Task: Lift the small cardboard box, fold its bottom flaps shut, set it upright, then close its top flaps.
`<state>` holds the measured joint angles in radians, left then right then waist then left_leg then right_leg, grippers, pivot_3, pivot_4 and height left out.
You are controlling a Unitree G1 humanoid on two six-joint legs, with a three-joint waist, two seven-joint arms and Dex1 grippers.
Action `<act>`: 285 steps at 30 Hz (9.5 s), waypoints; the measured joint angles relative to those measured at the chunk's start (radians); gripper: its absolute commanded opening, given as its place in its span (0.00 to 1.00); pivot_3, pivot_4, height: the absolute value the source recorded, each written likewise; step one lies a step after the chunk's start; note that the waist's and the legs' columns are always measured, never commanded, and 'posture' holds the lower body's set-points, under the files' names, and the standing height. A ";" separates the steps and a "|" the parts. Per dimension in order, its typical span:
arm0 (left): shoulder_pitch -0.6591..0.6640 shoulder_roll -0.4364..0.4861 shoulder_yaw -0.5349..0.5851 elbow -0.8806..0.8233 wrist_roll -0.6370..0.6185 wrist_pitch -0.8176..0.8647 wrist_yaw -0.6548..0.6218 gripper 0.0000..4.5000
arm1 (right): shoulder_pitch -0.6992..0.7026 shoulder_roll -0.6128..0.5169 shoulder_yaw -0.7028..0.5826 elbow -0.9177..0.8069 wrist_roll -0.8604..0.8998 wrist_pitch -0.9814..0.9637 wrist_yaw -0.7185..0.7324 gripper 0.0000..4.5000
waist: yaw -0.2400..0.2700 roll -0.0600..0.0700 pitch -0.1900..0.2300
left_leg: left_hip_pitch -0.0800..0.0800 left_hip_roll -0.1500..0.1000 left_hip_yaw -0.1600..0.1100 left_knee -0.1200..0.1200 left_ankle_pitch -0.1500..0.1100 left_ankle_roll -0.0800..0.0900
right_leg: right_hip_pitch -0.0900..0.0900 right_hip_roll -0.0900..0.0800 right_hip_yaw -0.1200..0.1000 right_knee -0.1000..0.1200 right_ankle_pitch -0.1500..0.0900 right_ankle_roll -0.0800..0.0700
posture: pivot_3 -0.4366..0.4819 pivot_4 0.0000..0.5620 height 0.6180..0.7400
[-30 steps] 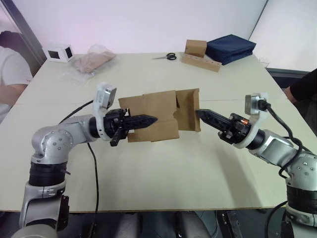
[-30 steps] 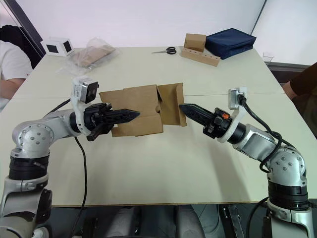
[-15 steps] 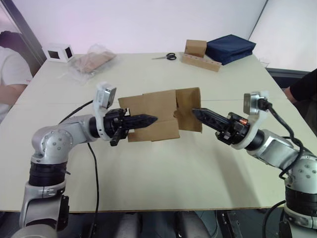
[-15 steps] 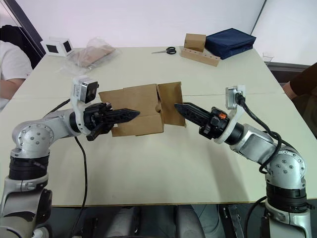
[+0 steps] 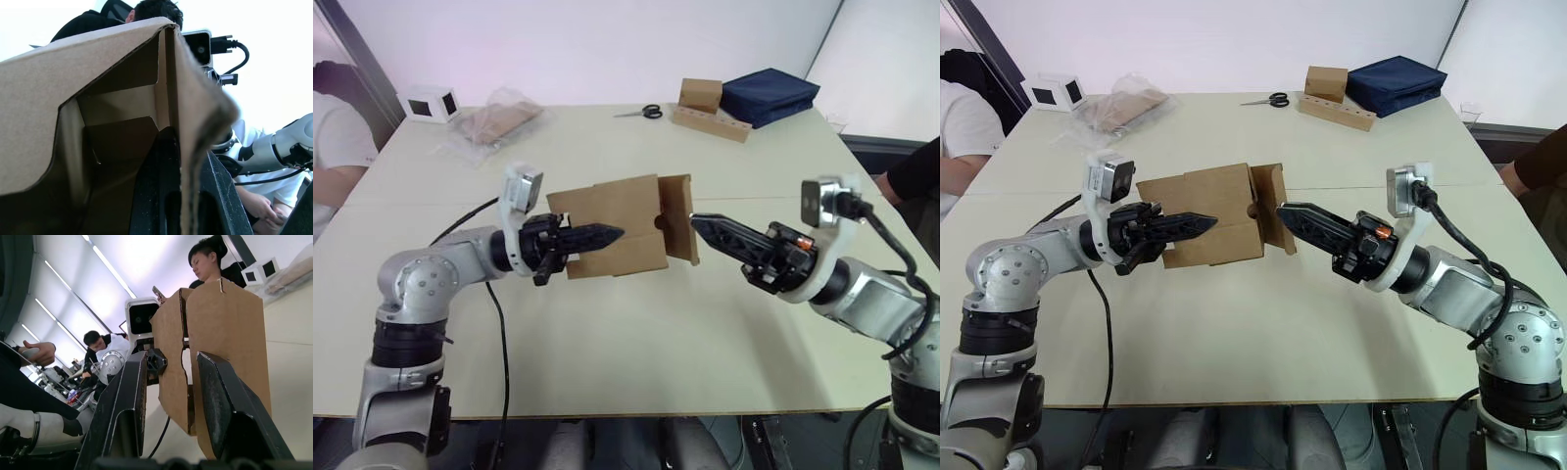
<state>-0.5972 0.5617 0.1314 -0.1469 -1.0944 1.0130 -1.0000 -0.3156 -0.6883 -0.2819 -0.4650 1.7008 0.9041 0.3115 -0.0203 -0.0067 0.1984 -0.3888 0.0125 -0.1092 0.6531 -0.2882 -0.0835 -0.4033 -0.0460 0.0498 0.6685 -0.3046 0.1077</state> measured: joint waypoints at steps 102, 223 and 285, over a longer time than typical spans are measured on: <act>-0.032 0.002 0.017 -0.016 -0.116 0.065 0.028 0.00 | 0.073 -0.002 -0.016 0.068 0.045 -0.045 0.029 0.35 | 0.000 0.000 0.000 | 0.000 0.000 0.000 0.000 0.000 0.000 | 0.000 0.000 0.000 0.000 0.000 0.000 | 0.48 0.27 1.00; -0.414 0.236 -0.350 0.223 0.373 -0.113 -0.275 0.00 | -0.044 -0.077 0.081 0.018 -0.326 -0.075 0.078 0.35 | 0.000 0.000 0.000 | -0.001 -0.001 0.000 -0.001 0.000 0.000 | 0.000 0.001 0.000 -0.002 0.000 0.000 | 0.48 0.27 1.00; -0.732 0.242 -0.901 0.159 0.991 -0.384 -0.611 0.99 | -0.005 -0.254 0.263 -0.130 -1.010 -0.147 0.469 0.37 | -0.020 0.000 0.001 | -0.004 0.000 -0.001 0.004 0.000 0.000 | -0.003 0.001 0.000 0.002 0.000 0.000 | 0.48 0.27 1.00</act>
<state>-1.3297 0.8035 -0.7694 0.0123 -0.1038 0.6294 -1.6114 -0.3206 -0.9420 -0.0189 -0.5952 0.6913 0.7573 0.7805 -0.0398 -0.0068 0.1994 -0.3927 0.0120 -0.1097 0.6570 -0.2882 -0.0830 -0.4060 -0.0453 0.0496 0.6702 -0.3048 0.1078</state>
